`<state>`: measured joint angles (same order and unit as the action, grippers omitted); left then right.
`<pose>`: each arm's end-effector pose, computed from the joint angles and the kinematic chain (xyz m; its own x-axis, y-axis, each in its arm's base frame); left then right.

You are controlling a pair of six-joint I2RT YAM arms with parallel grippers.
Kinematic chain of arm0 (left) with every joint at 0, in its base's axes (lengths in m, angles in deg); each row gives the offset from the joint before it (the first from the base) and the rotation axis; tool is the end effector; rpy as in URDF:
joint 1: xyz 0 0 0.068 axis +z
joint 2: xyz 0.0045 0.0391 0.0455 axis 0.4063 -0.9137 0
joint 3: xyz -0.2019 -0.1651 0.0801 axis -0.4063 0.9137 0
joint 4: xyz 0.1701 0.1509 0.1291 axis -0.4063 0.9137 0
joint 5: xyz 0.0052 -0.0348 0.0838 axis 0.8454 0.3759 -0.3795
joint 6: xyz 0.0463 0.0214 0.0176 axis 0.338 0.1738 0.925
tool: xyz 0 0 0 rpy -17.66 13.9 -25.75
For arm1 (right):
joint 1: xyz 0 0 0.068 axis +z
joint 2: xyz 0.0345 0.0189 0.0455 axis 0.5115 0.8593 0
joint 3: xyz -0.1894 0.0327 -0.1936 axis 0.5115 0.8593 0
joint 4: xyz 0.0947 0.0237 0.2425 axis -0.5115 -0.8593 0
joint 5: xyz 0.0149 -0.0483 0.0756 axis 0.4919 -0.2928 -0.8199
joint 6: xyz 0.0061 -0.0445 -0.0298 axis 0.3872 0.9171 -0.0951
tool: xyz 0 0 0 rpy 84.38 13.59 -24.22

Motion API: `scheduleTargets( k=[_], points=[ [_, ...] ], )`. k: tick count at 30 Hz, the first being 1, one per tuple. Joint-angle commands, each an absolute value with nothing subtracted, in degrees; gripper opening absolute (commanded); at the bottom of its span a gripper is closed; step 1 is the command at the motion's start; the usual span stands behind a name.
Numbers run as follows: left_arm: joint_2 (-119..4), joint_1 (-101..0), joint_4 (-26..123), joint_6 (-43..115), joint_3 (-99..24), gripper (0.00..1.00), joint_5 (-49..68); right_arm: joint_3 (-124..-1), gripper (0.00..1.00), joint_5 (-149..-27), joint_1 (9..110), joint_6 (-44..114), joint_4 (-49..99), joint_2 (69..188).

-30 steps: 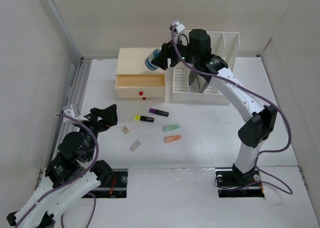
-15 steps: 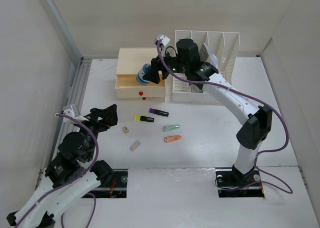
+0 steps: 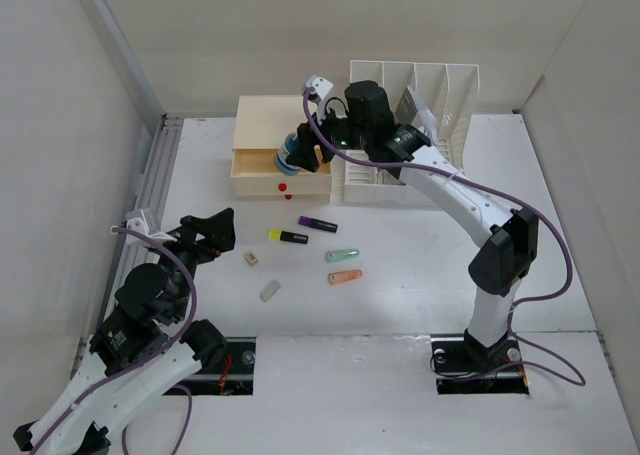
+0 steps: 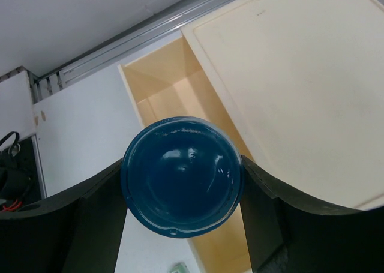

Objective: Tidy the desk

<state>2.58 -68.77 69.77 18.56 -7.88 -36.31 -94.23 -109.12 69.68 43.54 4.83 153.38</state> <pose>0.0549 -0.0241 0.3634 0.0263 -0.5719 -0.8199 0.1648 0.8114 -0.5607 0.3290 0.2876 0.3970 -0.2309 -0.2206 -0.9477 -0.9108 0.3915 0.1308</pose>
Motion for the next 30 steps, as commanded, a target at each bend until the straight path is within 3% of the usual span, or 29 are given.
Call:
scheduleTargets(
  k=[1,18,20,24,27,30],
  points=[
    [3.24,-68.89,67.38,18.35,-7.52,0.94,-35.77,-95.85,0.0,-108.65,70.22,45.31,6.14,152.64],
    [3.24,-68.89,66.85,18.35,-6.99,0.94,-35.77,-97.69,0.01,-100.21,72.51,50.5,0.87,154.75],
    [3.24,-68.89,66.85,18.35,-6.99,0.94,-35.77,-97.69,0.08,-99.68,73.21,51.21,0.86,154.75],
    [3.24,-68.89,66.85,18.88,-6.99,0.94,-35.77,-98.22,0.5,-99.68,73.74,52.43,0.25,154.75],
    [3.24,-68.89,66.85,18.88,-6.99,0.94,-35.77,-98.75,0.66,-98.98,74.35,53.05,0.25,154.75],
    [3.24,-68.89,66.85,18.88,-6.99,0.94,-35.77,-99.36,0.74,-98.45,74.88,53.58,0.25,154.22]
  ],
)
